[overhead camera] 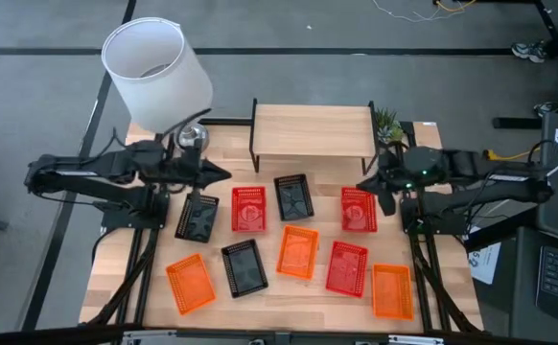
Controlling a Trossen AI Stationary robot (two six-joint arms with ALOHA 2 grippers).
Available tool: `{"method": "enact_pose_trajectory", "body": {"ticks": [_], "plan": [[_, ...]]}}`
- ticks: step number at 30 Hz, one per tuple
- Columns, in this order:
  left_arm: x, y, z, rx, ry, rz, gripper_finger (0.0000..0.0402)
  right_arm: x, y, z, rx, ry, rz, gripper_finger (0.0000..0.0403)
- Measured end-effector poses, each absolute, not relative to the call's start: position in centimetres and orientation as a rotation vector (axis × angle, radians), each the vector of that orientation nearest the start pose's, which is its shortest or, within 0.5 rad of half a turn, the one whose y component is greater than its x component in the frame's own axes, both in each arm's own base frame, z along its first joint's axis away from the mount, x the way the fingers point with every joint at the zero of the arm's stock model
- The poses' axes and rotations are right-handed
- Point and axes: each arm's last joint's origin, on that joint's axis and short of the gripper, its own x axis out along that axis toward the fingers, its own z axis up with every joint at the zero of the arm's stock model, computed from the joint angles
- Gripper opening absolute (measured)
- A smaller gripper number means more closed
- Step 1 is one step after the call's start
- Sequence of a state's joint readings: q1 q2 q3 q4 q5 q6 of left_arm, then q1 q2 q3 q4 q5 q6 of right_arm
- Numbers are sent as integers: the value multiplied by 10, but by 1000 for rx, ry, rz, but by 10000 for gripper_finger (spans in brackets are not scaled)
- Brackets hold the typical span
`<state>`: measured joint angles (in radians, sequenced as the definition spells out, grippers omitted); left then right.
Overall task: Stack baskets on shelf by color
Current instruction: Put the top right red basket on the shelf
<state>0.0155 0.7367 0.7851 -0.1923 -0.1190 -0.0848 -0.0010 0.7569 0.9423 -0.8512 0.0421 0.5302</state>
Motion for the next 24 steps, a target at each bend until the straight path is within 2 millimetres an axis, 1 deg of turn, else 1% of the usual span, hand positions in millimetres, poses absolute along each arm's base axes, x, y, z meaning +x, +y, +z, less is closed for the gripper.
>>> {"method": "enact_pose_trajectory", "body": {"ticks": [2, 3, 5, 6, 8, 10, 12, 15, 17, 20, 24], "plan": [[162, 8, 339, -70, 134, 153, 0, 120, -3, 338, 553, 770, -344, 14], [162, 9, 339, -70, 130, 157, 0, 114, -4, 343, 550, 814, -409, 14], [161, 10, 340, -70, 128, 165, 0, 108, -6, 354, 518, 823, -502, 14], [160, 10, 340, -67, 124, 168, 0, 106, -7, 358, 497, 827, -519, 14], [157, 11, 342, -64, 110, 173, 0, 105, -7, 364, 446, 825, -496, 14], [154, 12, 344, -64, 94, 177, 0, 106, -7, 368, 440, 799, -462, 14], [153, 12, 345, -65, 84, 179, 0, 107, -6, 368, 464, 802, -442, 14], [151, 12, 347, -65, 72, 178, 0, 111, -6, 362, 529, 826, -470, 20], [151, 12, 347, -65, 68, 178, 0, 115, -5, 354, 571, 866, -474, 36], [151, 12, 347, -65, 72, 178, 0, 124, -5, 338, 589, 932, -515, 74], [151, 12, 347, -64, 72, 178, 0, 135, -6, 312, 644, 1007, -610, 132]]}}
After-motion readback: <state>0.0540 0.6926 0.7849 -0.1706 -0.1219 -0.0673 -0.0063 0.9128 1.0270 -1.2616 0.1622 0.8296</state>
